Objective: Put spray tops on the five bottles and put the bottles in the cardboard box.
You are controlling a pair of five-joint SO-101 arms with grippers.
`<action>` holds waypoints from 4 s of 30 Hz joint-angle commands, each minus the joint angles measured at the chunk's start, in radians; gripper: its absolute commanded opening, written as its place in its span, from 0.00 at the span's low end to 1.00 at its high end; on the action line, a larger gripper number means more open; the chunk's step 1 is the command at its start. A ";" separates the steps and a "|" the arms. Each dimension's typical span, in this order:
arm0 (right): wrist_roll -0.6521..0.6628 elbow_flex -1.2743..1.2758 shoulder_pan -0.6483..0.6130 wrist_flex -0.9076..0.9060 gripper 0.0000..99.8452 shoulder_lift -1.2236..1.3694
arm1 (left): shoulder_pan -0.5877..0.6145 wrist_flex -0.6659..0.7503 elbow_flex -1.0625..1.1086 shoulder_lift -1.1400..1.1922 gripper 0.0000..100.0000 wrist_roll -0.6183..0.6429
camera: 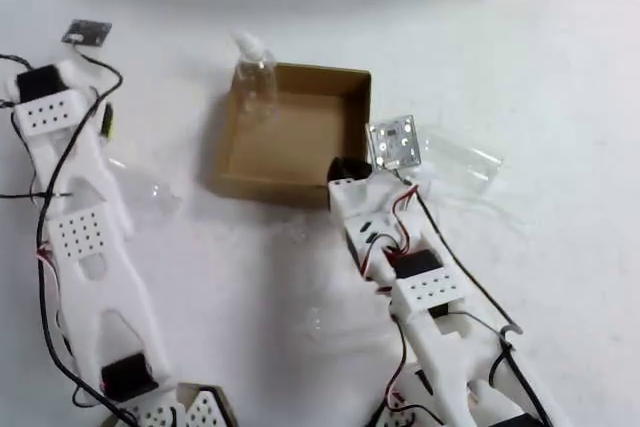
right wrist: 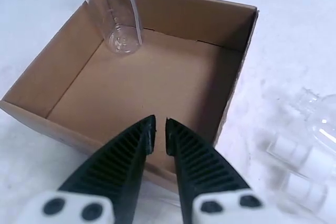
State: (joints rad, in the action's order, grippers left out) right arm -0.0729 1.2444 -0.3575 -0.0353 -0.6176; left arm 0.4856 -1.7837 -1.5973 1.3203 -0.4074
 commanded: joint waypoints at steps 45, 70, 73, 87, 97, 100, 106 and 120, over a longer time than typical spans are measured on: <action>0.002 -0.040 -0.036 -0.001 0.02 -0.001 | 0.099 0.399 1.826 -1.380 0.02 -0.422; 0.002 -0.038 -0.038 -0.004 0.02 -0.001 | 0.239 0.404 2.499 -2.230 0.17 -1.240; 0.002 -0.038 -0.038 -0.005 0.02 -0.001 | 0.183 0.404 2.529 -2.275 0.21 -1.292; 0.002 -0.029 -0.038 -0.002 0.02 -0.001 | 0.082 0.359 2.533 -2.002 0.02 -1.316; 0.002 -0.029 -0.038 0.001 0.02 -0.001 | 0.101 0.453 2.524 -1.791 0.02 -1.313; 0.002 -0.029 -0.036 -0.001 0.02 -0.001 | 0.091 0.468 2.470 -1.681 0.02 -1.278; 0.002 -0.029 -0.038 -0.001 0.02 -0.001 | 0.090 0.476 2.341 -1.532 0.02 -1.264; 0.002 -0.029 -0.038 0.001 0.02 -0.001 | -0.093 0.736 2.314 -1.423 0.02 -1.017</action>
State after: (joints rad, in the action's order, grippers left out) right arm -0.0729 1.2444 -0.3867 -0.0353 -0.6176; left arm 0.4411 -1.1116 0.7748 -0.1051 -1.4799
